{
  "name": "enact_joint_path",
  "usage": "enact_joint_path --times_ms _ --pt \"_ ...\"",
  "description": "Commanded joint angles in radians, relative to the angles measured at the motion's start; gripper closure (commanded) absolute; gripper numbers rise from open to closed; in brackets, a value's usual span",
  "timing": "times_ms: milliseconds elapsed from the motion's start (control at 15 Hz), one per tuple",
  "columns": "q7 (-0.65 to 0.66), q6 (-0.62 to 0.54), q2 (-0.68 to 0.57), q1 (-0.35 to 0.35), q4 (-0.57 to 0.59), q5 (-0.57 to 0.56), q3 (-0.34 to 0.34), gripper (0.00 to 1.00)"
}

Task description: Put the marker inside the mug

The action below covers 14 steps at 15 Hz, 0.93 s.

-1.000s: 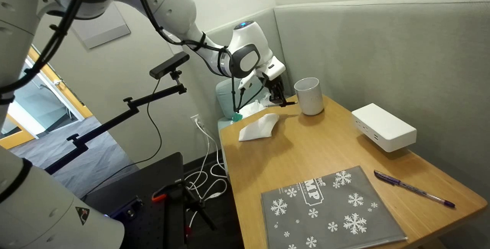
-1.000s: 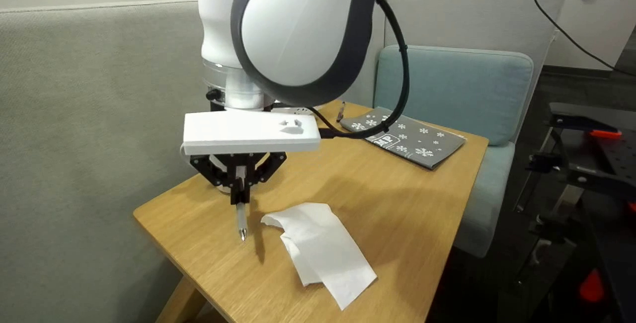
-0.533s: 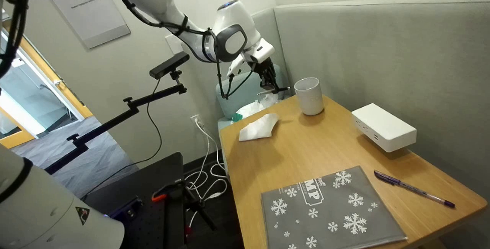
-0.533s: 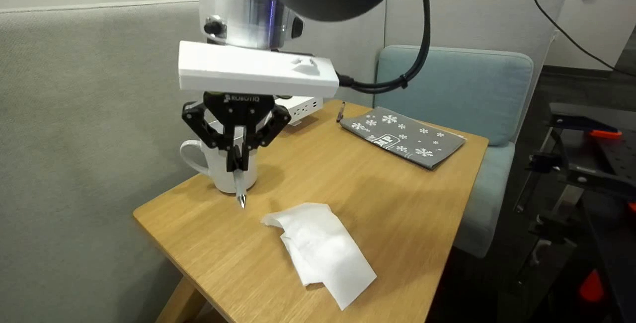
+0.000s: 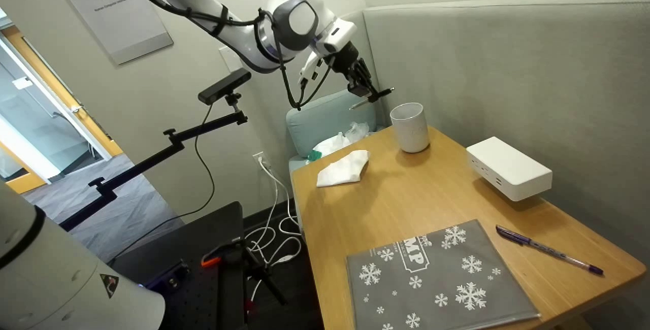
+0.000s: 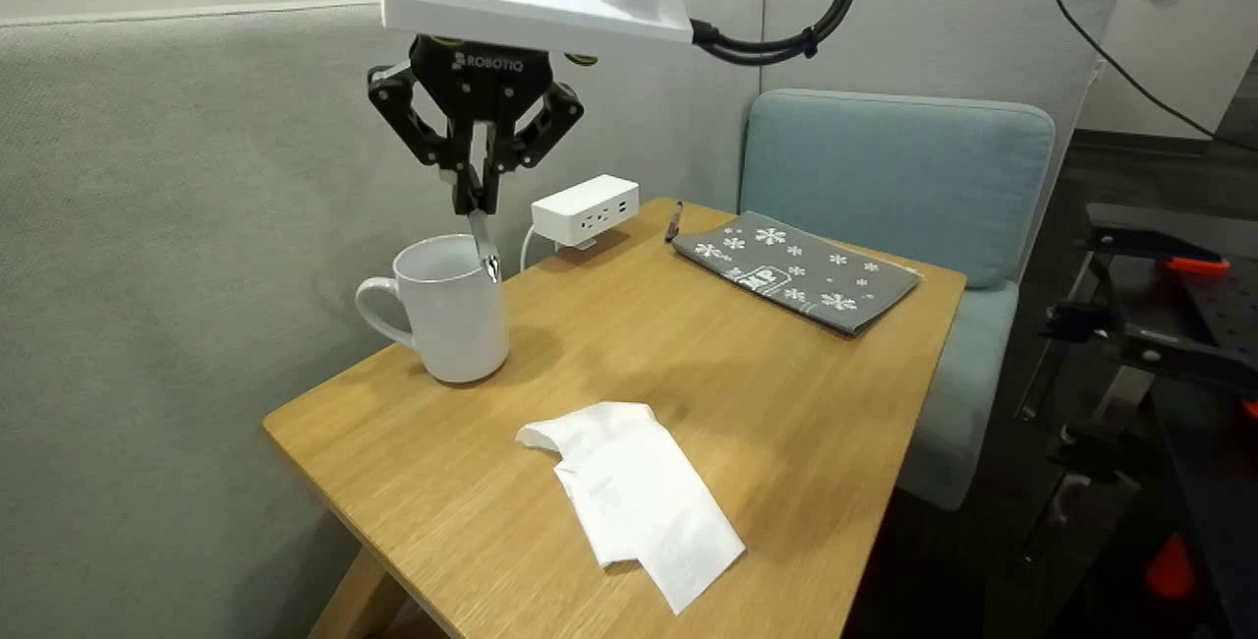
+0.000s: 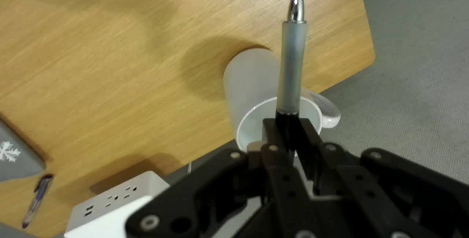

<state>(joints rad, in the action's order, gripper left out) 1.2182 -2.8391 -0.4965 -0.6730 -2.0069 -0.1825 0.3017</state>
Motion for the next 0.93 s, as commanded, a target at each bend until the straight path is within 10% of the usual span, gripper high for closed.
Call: enact_joint_path --times_ms 0,867 --pt "0.115 0.029 0.024 -0.081 -0.014 -0.156 0.098 0.96" --pt "0.569 -0.009 -0.097 -0.296 0.057 -0.729 0.378 0.96"
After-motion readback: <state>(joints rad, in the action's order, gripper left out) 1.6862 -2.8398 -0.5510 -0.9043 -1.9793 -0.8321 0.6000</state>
